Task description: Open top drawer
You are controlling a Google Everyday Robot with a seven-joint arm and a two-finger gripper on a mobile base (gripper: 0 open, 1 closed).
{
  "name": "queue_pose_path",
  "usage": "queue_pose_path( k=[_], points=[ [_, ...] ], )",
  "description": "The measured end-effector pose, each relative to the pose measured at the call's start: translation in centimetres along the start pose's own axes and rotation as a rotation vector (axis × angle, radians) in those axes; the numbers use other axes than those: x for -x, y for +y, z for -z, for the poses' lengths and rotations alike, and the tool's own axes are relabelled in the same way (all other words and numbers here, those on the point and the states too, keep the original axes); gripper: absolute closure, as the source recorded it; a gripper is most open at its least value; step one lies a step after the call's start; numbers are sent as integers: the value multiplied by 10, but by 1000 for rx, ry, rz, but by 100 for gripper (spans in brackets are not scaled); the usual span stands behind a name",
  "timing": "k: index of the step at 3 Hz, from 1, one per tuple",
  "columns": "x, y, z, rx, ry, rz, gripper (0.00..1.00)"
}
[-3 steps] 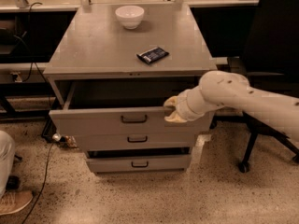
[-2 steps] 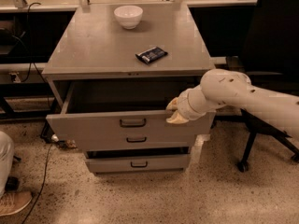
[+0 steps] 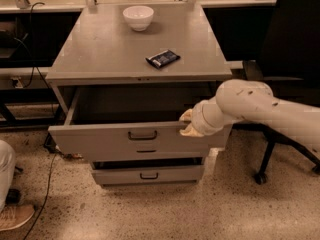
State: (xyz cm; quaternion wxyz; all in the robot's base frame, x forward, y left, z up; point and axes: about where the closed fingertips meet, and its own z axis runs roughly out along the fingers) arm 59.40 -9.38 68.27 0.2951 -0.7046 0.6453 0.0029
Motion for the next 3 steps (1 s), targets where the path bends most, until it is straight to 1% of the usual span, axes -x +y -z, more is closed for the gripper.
queue_pose_path(
  k=[1, 2, 3],
  points=[
    [0, 3, 2, -1, 0, -5, 100],
    [-2, 30, 14, -6, 3, -46, 100],
    [-4, 66, 26, 5, 1, -107, 100]
  ],
)
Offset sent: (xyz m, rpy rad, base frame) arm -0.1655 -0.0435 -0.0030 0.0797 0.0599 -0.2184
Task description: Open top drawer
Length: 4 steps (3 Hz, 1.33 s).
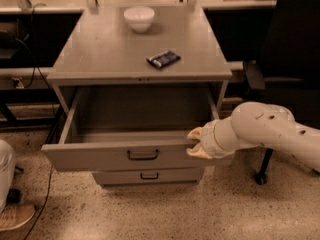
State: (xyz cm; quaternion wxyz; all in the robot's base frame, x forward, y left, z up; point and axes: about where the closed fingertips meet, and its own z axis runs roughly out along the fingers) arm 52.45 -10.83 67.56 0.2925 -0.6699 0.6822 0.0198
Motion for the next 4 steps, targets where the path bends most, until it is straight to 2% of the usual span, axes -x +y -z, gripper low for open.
queue_pose_path(
  k=[3, 4],
  points=[
    [0, 4, 4, 1, -1, -11, 100],
    [-6, 28, 18, 1, -4, -67, 100]
  ],
)
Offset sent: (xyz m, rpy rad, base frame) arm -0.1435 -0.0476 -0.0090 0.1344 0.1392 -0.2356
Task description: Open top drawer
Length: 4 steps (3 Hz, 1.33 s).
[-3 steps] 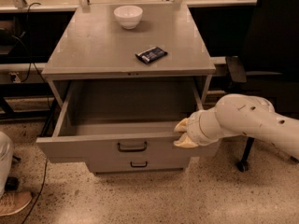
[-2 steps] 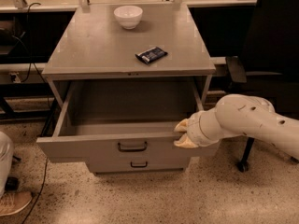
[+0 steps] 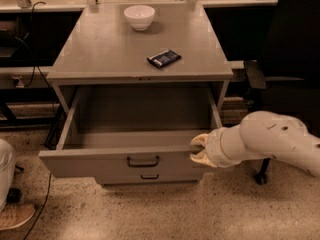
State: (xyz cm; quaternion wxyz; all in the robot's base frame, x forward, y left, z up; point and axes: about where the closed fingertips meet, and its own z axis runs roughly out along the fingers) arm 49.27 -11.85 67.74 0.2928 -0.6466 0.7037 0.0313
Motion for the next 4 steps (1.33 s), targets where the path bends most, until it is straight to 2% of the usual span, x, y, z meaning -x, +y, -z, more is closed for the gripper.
queue_pose_path(
  k=[1, 2, 3, 4],
  points=[
    [1, 0, 0, 0, 0, 0, 100],
    [-3, 19, 11, 0, -2, -45, 100],
    [-3, 19, 11, 0, -2, -45, 100],
    [-1, 19, 11, 0, -1, -42, 78]
  ],
)
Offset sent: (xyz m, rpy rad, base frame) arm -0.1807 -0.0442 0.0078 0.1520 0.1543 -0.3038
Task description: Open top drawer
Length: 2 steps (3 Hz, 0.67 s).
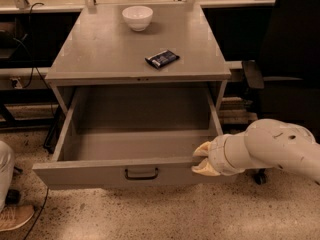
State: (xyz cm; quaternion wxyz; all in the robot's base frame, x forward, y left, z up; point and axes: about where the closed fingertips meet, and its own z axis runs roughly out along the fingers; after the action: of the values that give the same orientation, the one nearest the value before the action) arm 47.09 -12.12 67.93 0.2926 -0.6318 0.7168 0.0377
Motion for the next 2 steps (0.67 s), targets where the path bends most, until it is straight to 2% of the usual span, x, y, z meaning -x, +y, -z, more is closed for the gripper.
queue_pose_path(
  k=[2],
  points=[
    [2, 0, 0, 0, 1, 5, 30]
  ],
)
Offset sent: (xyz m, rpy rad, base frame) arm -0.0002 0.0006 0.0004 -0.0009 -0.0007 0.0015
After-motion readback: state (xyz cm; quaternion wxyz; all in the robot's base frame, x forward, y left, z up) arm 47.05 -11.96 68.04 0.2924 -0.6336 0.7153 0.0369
